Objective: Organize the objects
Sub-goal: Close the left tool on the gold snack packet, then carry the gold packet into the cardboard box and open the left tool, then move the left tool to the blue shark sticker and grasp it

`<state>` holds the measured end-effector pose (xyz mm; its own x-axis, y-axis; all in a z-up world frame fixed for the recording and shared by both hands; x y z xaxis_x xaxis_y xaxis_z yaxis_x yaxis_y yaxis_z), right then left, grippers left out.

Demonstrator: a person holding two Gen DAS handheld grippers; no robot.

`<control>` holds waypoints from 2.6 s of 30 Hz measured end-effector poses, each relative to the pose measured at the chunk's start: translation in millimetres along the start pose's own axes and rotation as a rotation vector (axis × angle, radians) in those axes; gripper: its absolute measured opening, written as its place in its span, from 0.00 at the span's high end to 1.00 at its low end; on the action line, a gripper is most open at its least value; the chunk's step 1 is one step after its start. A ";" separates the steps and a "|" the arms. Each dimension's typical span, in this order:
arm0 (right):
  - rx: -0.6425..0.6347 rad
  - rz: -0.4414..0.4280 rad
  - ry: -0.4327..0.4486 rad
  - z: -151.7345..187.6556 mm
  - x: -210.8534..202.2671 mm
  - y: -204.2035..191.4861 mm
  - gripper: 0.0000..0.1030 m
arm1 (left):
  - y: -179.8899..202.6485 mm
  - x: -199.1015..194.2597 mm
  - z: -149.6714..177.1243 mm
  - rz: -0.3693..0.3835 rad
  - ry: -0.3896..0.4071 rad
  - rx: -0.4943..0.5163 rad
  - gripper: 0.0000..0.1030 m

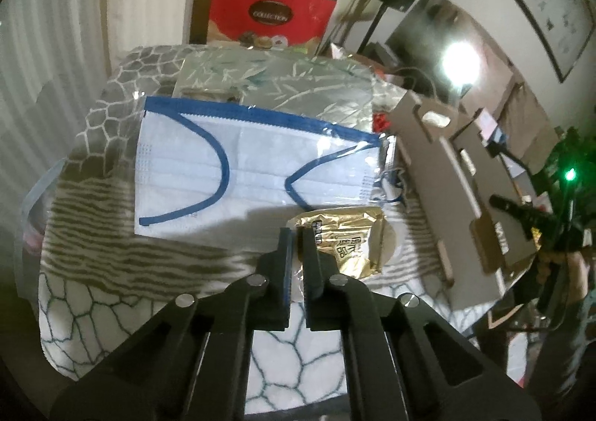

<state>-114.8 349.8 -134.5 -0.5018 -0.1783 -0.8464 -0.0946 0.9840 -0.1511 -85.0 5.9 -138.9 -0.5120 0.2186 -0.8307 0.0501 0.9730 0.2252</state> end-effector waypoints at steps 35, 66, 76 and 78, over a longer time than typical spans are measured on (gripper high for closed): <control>0.034 -0.030 -0.002 15.4 -2.0 -10.8 0.90 | 228.3 -34.2 -34.9 0.327 -0.011 0.336 1.00; 0.033 -0.023 -0.015 18.0 -0.2 -8.3 0.90 | 141.7 33.7 -30.3 0.165 -0.072 0.534 0.41; 0.063 0.021 -0.011 19.3 -4.9 5.9 0.91 | 130.5 50.7 -33.3 0.151 -0.099 0.560 0.41; 0.068 0.028 -0.012 19.5 -6.2 11.4 0.91 | 131.6 57.1 -30.1 0.135 -0.108 0.595 0.41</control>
<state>-96.0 362.2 -141.0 -0.4928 -0.1515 -0.8568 -0.0217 0.9866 -0.1619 -133.5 144.2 -141.4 -0.3793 0.3184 -0.8687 0.5936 0.8040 0.0355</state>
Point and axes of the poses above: each gripper's, at about its wrist camera, not at the fingertips, and x roughly the way its jaws point, y to its right, z to its underside, the point moved 10 cm from there along x, roughly the way its jaws point, and after that the axes turned 7 degrees about -z, right-handed, at the moved point
